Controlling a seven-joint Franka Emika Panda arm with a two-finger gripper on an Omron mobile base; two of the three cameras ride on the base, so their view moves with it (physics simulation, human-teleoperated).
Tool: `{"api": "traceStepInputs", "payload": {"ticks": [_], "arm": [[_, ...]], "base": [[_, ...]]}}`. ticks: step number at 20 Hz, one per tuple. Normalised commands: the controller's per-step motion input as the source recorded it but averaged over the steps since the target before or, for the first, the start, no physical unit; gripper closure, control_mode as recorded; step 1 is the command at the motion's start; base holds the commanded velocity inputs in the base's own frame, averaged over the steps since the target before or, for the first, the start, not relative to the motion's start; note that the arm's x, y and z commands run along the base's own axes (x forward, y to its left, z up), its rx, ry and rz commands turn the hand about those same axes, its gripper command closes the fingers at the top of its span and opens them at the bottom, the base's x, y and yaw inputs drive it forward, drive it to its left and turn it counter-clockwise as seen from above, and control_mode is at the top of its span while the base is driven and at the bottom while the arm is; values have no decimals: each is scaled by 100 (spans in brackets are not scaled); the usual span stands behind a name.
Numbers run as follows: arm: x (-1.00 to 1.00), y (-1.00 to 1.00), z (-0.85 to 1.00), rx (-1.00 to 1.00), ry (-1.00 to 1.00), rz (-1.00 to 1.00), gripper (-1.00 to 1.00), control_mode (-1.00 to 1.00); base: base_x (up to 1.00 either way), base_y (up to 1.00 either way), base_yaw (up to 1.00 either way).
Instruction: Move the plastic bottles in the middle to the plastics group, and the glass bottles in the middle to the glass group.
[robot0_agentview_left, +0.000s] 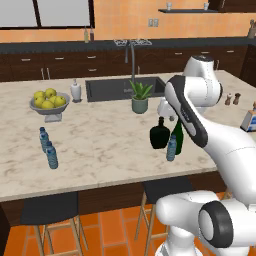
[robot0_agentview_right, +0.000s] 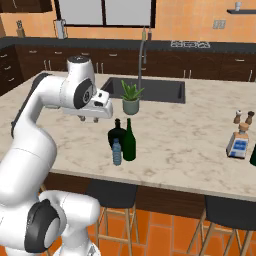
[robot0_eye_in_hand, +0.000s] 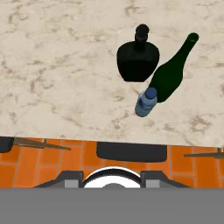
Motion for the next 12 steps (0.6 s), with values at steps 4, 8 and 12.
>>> {"api": "traceStepInputs", "payload": {"ticks": [4,8,12], "arm": [[-26,0,0,0,1,0,-100,-100],[-34,0,-31,0,1,0,-100,-100],[5,-19,-96,0,-5,-1,-100,-100]], "base": [[0,0,0],[0,0,0],[0,0,0]]}}
